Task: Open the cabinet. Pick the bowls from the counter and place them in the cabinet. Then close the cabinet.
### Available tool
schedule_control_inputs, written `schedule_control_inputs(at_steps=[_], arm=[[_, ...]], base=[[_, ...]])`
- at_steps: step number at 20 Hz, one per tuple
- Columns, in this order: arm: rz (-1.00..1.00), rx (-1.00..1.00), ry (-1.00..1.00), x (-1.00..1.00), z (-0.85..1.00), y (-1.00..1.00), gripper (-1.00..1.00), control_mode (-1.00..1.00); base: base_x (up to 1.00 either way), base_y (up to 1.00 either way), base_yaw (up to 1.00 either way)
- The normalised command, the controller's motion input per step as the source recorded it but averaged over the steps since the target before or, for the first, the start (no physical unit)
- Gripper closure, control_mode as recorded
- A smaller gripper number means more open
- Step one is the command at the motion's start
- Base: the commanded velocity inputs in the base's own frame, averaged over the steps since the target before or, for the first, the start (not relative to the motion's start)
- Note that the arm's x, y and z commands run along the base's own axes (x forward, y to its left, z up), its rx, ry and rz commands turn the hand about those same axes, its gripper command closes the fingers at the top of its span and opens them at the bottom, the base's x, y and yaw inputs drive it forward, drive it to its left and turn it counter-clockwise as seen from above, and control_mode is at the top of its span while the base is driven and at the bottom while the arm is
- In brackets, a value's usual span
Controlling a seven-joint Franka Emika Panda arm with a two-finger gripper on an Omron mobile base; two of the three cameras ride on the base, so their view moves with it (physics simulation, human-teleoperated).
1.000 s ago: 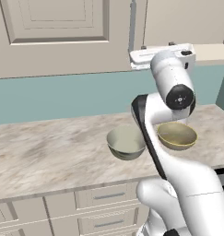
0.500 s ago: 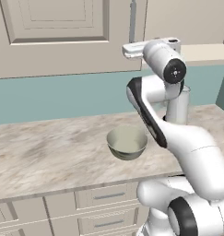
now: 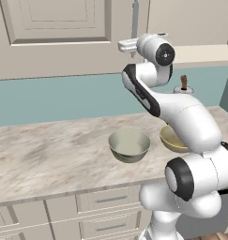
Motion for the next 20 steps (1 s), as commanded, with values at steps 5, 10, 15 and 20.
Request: schedule_control_inputs(at_steps=[5,10,15,20], arm=[[0.00,0.00,0.07,1.00,-0.09,0.26,1.00,-1.00],[-0.02,0.00,0.08,0.94,-0.06,0.34,1.00,-1.00],[-0.03,0.00,0.07,0.17,0.00,0.16,1.00,-1.00],[-0.03,-0.06,0.26,-0.15,-0.01,0.59,1.00,-1.00]], base=[[0.00,0.00,0.00],[0.00,0.00,0.00],[0.00,0.00,0.00],[0.00,0.00,0.00]])
